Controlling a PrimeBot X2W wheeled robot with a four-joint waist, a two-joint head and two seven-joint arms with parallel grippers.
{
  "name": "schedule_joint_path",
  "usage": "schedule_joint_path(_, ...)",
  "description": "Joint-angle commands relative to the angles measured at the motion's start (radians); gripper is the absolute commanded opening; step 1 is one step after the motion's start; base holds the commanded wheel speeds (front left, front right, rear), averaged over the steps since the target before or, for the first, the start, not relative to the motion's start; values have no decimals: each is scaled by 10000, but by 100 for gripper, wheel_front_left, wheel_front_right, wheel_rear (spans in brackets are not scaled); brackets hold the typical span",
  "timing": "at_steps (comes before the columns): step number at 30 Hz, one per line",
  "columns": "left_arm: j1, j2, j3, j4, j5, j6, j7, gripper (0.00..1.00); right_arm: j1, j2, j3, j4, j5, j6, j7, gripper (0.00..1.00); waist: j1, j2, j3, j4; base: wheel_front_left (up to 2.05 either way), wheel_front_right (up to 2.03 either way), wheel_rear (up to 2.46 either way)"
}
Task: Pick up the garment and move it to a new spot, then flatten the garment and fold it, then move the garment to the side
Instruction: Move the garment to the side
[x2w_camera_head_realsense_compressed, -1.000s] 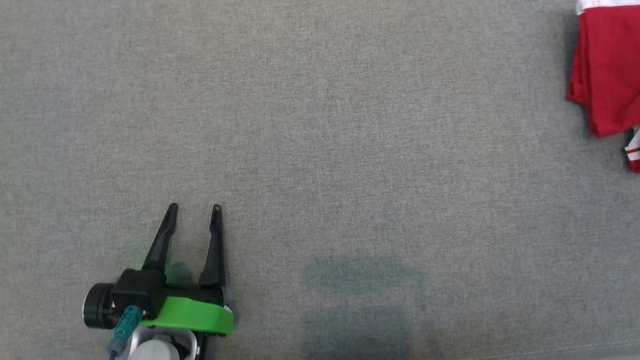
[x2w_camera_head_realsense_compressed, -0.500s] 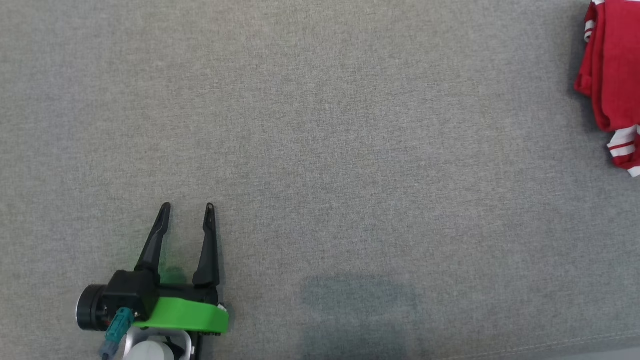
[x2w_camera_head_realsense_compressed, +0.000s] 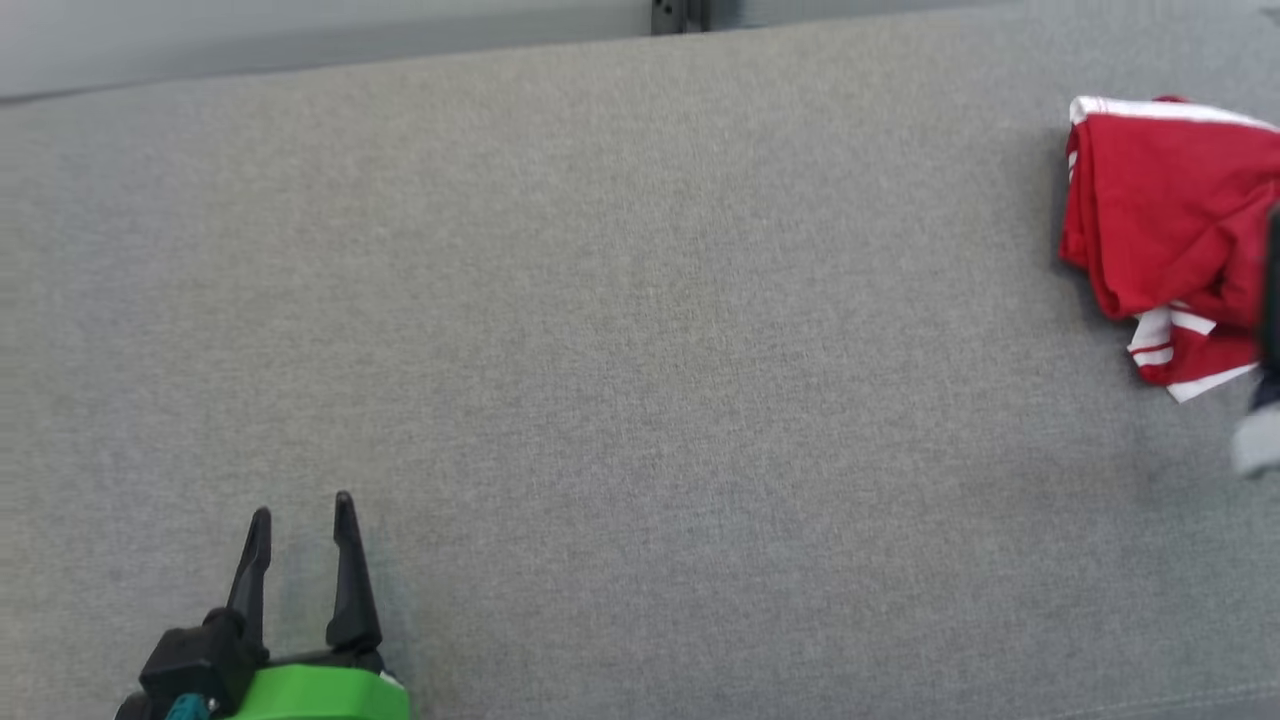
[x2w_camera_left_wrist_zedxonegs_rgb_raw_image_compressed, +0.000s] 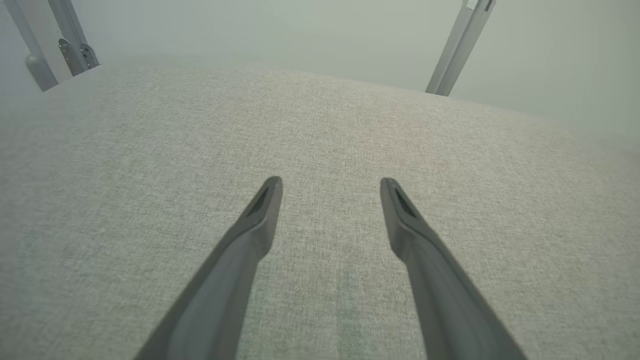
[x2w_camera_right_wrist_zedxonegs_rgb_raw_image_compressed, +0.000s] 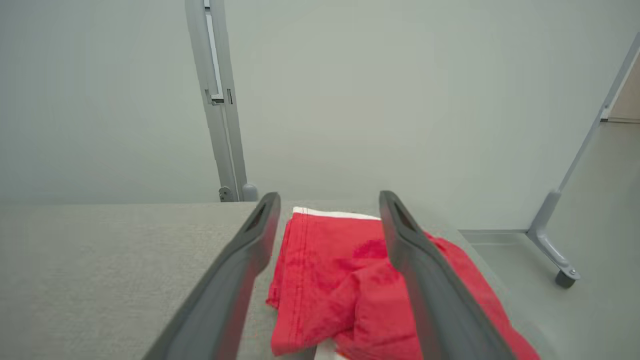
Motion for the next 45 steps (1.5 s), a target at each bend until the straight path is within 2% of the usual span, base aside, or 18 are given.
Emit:
schedule_joint_path(1,227,20,93,64,52,103,0,100,676,331,96,-329,-184,-11,-140,100,1,0,-1026,341,0,0,0)
schedule_joint_path(8,475,22,168,488,288,-26,0,100,2725,2470,-405,-1195,-1693,-4,-292,100,1,0,-1830,692,0,0,0)
schedule_joint_path(10,535,20,217,547,275,-95,0,100,3207,2975,-276,-1350,-2115,-8,-294,100,1,0,-2041,737,0,0,0)
schedule_joint_path(14,640,20,257,644,227,-182,0,100,3718,3528,-132,-1423,-2707,-8,-297,100,1,0,-2307,770,0,0,0)
schedule_joint_path(20,828,20,270,733,293,-379,0,100,4122,3948,-74,-1120,-3121,-8,-294,100,1,0,-2588,744,0,0,0)
schedule_joint_path(26,841,20,130,801,435,-836,0,100,4159,4086,149,-1005,-3266,-8,-295,100,1,0,-2672,710,0,0,0)
schedule_joint_path(34,691,20,63,989,579,-1154,0,100,4117,4188,205,-1144,-3303,-8,-296,100,1,0,-2694,639,0,0,0)
schedule_joint_path(45,674,20,202,1093,648,-1314,0,100,4241,4269,124,-1134,-3289,-8,-295,100,1,0,-2716,424,0,0,0)
